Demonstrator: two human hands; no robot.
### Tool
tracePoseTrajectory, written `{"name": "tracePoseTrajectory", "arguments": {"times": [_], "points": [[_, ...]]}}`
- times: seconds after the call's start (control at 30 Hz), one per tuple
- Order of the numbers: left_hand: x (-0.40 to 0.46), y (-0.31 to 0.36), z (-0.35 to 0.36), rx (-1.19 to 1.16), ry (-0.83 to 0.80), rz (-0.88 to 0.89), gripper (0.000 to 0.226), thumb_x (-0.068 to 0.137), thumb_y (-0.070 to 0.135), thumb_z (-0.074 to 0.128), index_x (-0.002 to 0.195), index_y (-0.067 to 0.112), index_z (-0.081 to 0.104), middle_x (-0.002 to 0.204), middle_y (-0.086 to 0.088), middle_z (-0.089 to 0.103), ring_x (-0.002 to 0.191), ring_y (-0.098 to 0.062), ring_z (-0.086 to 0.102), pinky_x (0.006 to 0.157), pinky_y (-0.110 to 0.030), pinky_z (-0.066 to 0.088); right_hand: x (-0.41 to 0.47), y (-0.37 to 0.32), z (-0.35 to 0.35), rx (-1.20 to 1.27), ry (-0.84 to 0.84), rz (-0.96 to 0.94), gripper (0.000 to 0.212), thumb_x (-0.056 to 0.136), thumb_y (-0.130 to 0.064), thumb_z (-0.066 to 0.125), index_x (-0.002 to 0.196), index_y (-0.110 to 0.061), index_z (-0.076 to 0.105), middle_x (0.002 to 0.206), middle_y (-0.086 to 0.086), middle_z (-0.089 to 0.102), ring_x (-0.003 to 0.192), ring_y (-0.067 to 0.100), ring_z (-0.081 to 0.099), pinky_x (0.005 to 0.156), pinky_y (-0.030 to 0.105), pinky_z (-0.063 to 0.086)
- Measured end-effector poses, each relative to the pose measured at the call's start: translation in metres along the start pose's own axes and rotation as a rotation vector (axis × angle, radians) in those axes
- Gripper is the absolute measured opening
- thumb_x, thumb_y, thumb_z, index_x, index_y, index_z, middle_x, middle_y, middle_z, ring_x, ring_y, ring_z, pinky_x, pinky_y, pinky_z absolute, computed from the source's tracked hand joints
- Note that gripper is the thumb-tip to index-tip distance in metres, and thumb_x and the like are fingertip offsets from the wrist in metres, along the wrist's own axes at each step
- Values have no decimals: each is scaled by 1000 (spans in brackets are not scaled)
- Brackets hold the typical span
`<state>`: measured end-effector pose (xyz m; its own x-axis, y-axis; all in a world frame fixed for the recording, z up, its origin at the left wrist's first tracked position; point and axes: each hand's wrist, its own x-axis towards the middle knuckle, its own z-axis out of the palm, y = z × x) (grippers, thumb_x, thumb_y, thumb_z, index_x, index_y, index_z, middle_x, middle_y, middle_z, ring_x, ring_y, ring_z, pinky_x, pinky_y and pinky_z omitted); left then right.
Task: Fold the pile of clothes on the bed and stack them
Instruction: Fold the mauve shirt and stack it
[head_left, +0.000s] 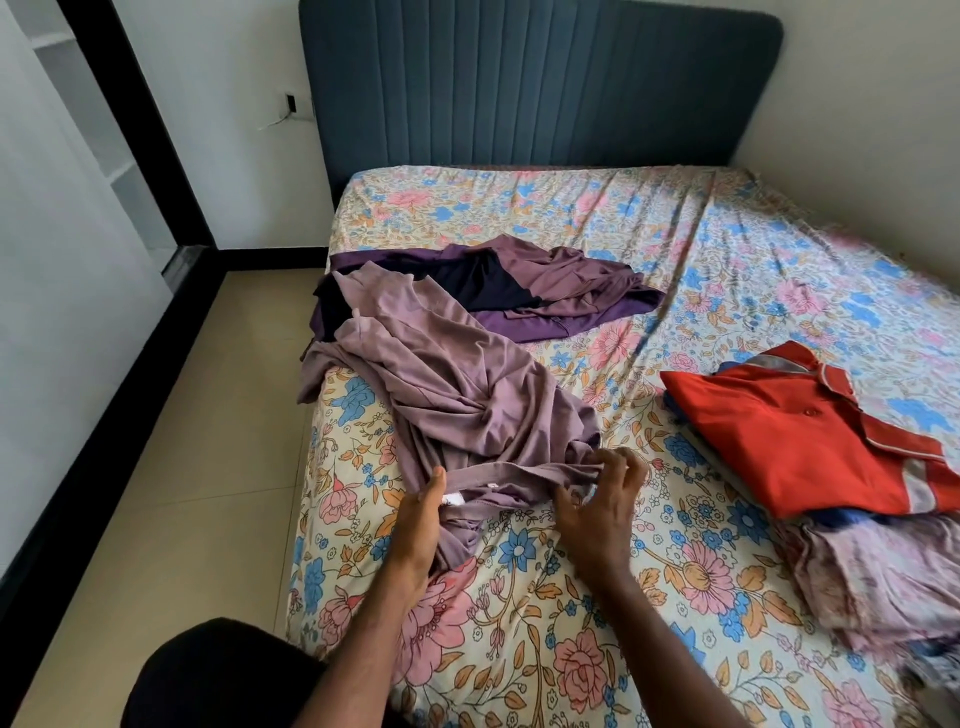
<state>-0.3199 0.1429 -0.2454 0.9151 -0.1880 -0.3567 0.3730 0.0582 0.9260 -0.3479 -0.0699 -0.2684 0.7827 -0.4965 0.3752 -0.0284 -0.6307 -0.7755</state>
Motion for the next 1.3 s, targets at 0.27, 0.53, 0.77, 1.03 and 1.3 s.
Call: {"name": "tracePoseTrajectory", "arguments": {"times": [0.27,0.53,0.77,1.03,1.3], "points": [[-5,0,-2,-128,-27,-110,64,107,51,25,117,8,71,108,-23,73,93,-36,72,75,-38,57,-62,-37,14,-231,-253,-405,26,88,-48,63,114,-42,64,128,-17,57,114,8,46,87,30,33],[-22,23,-4,155,-365,-139,58,108,49,28,115,15,74,113,-18,73,110,-35,69,97,-46,54,-67,-64,9,-49,-243,-85,34,81,-71,62,92,-39,70,126,-28,53,116,-3,46,90,42,35],[10,102,36,937,-446,606,59,94,12,60,127,60,49,136,12,45,123,-4,47,103,-28,43,-5,-79,-71,790,-512,59,14,92,-15,65,100,-12,76,90,16,70,84,23,66,72,32,52],[20,231,92,953,-900,525,22,88,-1,61,99,15,71,139,14,55,128,-4,55,108,-33,46,118,-151,-177,728,-952,-174,30,83,-26,79,82,3,70,72,10,68,63,16,60,67,35,45],[2,386,71,695,-490,960,11,88,14,70,89,10,60,72,-7,54,69,-15,46,65,-26,37,239,-206,-238,536,-873,-226,64,77,-48,84,95,11,67,101,23,57,95,33,49,80,44,38]]}}
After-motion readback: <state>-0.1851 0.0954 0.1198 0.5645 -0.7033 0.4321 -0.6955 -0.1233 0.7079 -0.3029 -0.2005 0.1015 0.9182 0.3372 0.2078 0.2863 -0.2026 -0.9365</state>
